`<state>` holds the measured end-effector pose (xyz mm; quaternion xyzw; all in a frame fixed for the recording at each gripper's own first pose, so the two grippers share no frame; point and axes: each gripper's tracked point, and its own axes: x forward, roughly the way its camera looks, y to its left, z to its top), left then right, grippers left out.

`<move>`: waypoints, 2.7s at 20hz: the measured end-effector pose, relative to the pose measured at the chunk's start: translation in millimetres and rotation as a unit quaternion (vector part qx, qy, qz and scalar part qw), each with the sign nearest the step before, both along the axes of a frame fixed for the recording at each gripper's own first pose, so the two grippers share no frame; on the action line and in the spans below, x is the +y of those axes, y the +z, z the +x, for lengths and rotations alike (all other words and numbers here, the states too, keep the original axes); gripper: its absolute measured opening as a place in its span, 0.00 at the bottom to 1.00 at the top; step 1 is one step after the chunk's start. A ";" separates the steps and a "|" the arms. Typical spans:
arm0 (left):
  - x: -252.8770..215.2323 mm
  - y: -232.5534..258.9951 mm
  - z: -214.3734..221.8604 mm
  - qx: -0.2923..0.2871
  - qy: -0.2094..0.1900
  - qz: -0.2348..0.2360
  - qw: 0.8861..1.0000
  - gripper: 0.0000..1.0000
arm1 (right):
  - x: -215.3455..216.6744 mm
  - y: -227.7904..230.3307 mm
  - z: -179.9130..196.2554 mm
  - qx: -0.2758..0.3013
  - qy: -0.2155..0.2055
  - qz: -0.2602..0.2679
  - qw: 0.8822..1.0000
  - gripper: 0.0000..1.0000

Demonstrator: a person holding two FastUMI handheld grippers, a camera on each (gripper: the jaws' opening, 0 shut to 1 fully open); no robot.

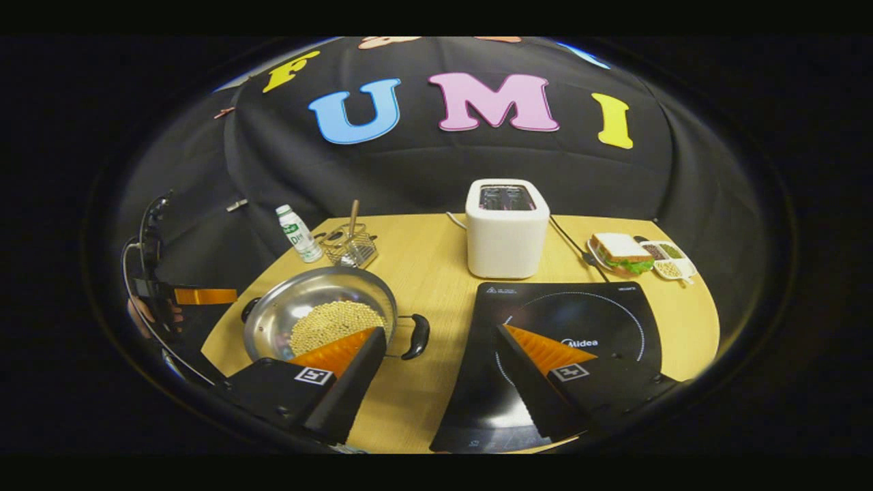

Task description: First push the handle of the pot to place it horizontally, then grasp the pot with both hands and set it on the induction cooktop.

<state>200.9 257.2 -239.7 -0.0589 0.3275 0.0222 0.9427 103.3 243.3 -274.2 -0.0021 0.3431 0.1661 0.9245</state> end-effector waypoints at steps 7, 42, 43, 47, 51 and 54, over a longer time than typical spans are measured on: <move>-8.8 -26.0 30.1 -0.004 -0.007 -0.037 0.999 0.96 | 39.8 -48.6 22.6 0.048 0.000 0.022 0.999 1.00; -25.7 -87.1 26.8 0.029 -0.019 -0.069 0.997 0.60 | 60.9 -111.6 15.3 0.097 0.017 -0.017 0.995 0.59; -28.4 -82.2 24.4 0.026 -0.018 -0.069 0.997 0.60 | 58.7 -105.1 15.8 0.094 0.017 -0.014 0.995 0.59; -54.9 -58.5 18.0 0.017 -0.030 -0.061 0.998 0.60 | 31.7 -81.1 13.5 0.087 0.011 -0.010 0.996 0.59; -100.4 -34.4 21.9 0.008 -0.054 -0.052 0.997 0.60 | -15.1 -56.4 15.4 0.086 -0.015 -0.008 0.996 0.59; -141.8 -18.5 26.4 0.003 -0.069 -0.053 0.996 0.60 | -54.4 -37.8 22.8 0.078 -0.029 -0.007 0.996 0.58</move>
